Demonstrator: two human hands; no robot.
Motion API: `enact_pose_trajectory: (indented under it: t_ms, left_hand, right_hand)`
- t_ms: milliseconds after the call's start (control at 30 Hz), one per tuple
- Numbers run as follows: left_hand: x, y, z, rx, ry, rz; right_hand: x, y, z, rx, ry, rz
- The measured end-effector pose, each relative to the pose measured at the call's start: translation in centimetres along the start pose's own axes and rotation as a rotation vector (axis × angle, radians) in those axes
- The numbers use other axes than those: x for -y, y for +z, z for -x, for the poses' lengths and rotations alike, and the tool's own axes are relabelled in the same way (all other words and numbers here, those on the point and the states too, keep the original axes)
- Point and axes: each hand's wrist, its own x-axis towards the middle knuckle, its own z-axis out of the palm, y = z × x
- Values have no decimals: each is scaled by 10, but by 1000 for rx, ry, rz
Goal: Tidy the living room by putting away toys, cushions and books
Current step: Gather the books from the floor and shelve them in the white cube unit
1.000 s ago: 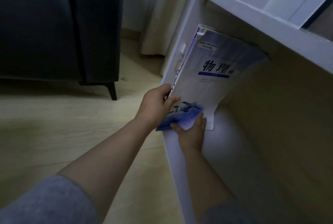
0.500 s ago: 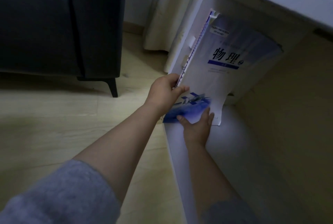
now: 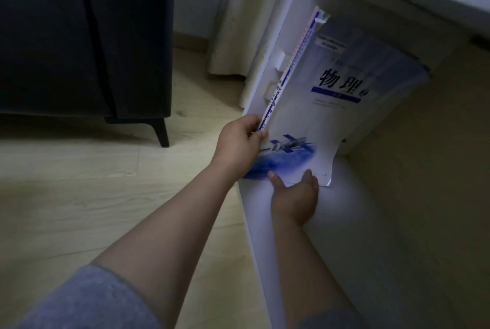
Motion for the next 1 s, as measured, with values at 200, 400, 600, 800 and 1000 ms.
enact_pose_trajectory:
  t_ms: [200, 400, 600, 800, 1000]
  left_hand:
    - [-5, 4, 5, 23, -74, 198]
    - [-5, 7, 8, 18, -99, 270]
    - [-5, 10, 10, 10, -60, 222]
    - [-4, 8, 12, -2, -52, 178]
    - [1, 7, 16, 33, -70, 103]
  right_hand:
    - [-14, 1, -10, -13, -18, -181]
    - [-14, -4, -16, 6, 36, -436]
    - [-10, -9, -25, 173, 57, -527]
    - [-11, -8, -22, 196, 41, -519]
    - [-13, -6, -16, 166, 9, -438]
